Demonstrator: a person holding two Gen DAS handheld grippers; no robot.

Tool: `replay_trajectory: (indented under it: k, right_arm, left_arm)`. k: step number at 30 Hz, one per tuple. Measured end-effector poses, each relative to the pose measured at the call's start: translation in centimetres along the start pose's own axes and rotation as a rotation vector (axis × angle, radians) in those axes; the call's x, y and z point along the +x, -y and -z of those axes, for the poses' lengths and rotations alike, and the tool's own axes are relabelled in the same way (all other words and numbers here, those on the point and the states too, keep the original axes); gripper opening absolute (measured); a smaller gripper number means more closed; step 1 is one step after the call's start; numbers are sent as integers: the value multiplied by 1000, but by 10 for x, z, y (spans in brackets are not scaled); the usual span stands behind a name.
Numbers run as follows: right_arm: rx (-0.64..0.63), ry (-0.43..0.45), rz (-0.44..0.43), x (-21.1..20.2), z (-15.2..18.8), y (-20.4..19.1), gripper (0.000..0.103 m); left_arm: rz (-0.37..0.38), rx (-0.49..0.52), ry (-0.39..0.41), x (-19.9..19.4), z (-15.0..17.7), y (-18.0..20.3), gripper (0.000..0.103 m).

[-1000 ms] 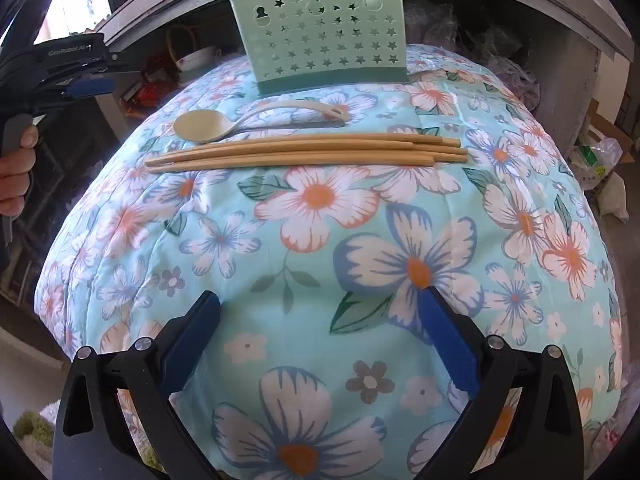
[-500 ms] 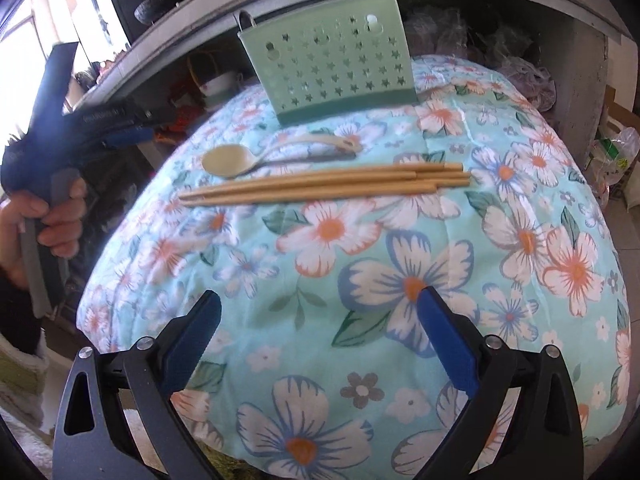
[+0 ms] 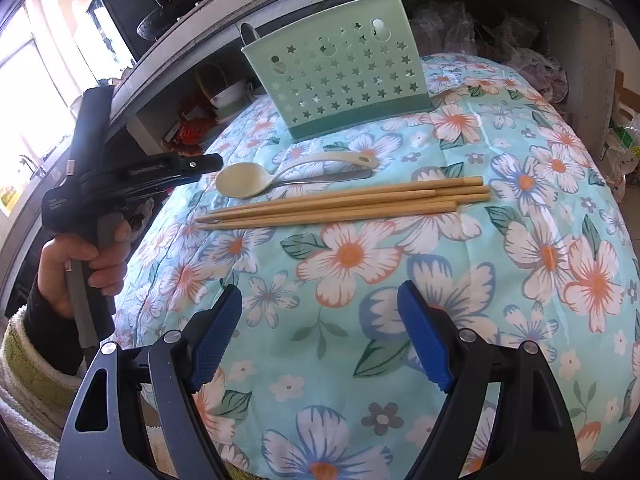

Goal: Organize utensils
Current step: 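Grasp the wooden spoon with the left gripper while the right gripper grasps the metal spoon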

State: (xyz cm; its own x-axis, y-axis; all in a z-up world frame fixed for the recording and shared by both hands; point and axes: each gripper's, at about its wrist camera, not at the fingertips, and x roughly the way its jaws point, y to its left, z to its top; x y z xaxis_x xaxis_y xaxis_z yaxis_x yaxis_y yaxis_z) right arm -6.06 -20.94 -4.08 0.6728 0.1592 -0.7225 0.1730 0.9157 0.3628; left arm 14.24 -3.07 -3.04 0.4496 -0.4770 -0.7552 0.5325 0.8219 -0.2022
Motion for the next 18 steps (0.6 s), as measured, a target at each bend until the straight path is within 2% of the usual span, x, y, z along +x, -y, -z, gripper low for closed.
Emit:
replay_trajectory:
  k: [4,8,12,18]
  right_arm:
    - [5,-13,-6,5,-2,-1,78]
    - [10,-11,-8,5,-2,0,78]
    - [17,-10,-6,4,-1,3,78]
    - [23,-2,-6,2,-2,7,77]
  left_arm:
    - [13,4,-27,14,-2,2,39]
    - [9,6,-58,26,0,4,23]
    - [-25,22,-39,27,2,7,5]
    - [-44,40,18,14,3,6,2]
